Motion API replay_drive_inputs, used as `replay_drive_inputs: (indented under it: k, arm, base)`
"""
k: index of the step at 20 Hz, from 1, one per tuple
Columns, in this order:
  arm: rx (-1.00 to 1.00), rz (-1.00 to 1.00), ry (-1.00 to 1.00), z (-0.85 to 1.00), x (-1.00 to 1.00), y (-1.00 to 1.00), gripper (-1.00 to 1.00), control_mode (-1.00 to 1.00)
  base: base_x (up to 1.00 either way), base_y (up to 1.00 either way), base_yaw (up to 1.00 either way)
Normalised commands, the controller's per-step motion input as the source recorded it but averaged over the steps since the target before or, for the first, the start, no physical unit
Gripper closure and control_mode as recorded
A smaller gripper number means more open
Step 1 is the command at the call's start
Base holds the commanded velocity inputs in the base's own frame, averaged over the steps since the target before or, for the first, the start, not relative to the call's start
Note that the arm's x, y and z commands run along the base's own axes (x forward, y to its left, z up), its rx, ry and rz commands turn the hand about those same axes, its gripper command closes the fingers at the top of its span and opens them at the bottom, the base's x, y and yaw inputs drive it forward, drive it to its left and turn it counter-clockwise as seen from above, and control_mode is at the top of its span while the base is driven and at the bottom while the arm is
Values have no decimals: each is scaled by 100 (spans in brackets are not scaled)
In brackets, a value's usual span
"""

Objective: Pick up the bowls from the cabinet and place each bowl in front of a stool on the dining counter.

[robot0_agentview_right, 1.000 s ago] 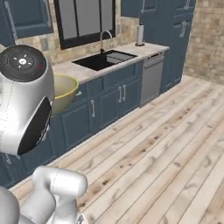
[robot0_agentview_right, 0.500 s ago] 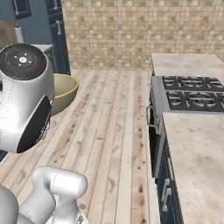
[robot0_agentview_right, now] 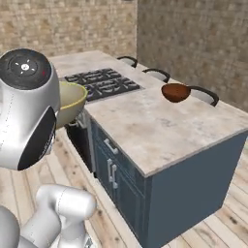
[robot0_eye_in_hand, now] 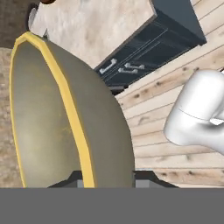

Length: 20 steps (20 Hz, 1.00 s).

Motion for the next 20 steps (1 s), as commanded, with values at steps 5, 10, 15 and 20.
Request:
replay_drive_inputs:
  k: [5,10,15,20]
  arm:
    - [0,0,0,0,0,0,100,100]
    - [0,0,0,0,0,0,100,100]
    - [0,0,0,0,0,0,100,100]
    - [0,0,0,0,0,0,100,100]
  base:
    - [-49,0,-94]
    - [-22,-19,-86]
    - [0,-55,-81]
    - [7,-79,-73]
